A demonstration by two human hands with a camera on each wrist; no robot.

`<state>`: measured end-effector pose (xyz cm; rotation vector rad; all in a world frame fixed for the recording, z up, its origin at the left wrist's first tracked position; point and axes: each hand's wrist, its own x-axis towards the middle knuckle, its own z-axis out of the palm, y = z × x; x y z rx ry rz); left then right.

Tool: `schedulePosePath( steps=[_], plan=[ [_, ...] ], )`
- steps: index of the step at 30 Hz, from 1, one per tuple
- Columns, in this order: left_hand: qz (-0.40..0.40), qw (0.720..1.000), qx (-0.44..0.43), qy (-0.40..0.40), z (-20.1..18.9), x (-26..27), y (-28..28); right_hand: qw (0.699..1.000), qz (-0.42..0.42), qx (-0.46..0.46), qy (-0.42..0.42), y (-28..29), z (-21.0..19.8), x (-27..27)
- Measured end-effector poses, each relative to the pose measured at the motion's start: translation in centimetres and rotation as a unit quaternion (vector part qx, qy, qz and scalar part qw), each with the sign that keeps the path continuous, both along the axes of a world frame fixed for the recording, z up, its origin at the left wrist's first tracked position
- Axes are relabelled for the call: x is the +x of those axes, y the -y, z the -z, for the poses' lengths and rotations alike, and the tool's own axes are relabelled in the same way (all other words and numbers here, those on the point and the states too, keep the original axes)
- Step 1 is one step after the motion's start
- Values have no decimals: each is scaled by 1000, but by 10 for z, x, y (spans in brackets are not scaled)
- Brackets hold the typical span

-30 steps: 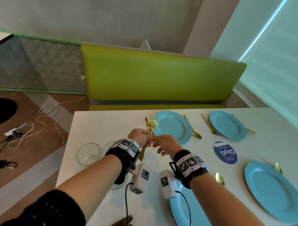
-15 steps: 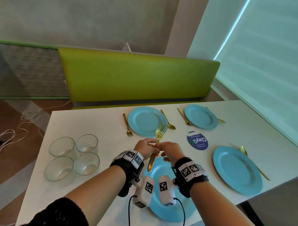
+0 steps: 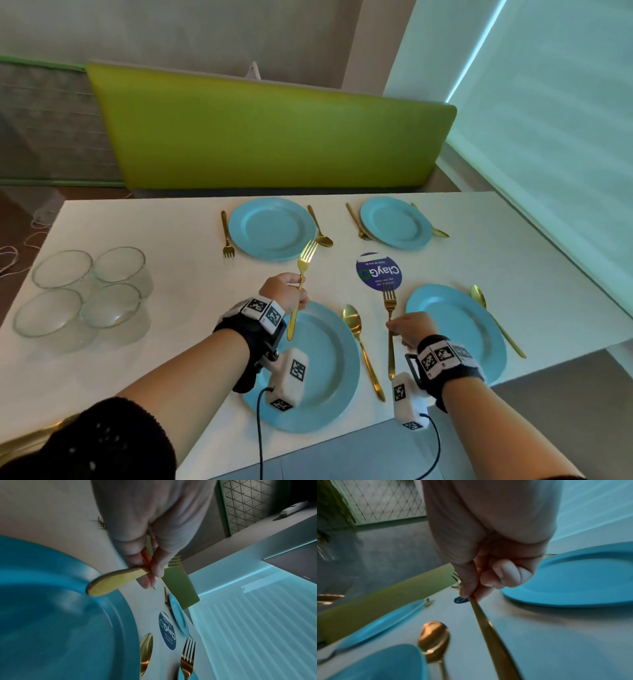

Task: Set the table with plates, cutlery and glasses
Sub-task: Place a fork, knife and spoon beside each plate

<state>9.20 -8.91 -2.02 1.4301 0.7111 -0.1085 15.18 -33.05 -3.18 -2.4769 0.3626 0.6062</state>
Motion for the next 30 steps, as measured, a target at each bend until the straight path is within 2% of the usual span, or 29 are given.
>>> schedulePosePath(
  steps=[5,10,13,18,25,30],
  plan=[
    [-12,999,25,-17,11,0,7,998,-25,-59,-27,29,19,9],
    [-12,999,37,-15,17,1,12,991,-53,-123,-28,26,26,6],
    [-14,999,40,-15,20,3,16,989,-53,-140,7,25,29,4],
    [-8,999,41,-16,23,4,22,980,-89,-180,-1,26,38,6],
    [-6,999,46,-13,23,6,28,980,-29,-197,22,29,40,8],
    [-5,999,45,-17,25,6,31,979,-16,-202,24,35,39,12]
  ],
)
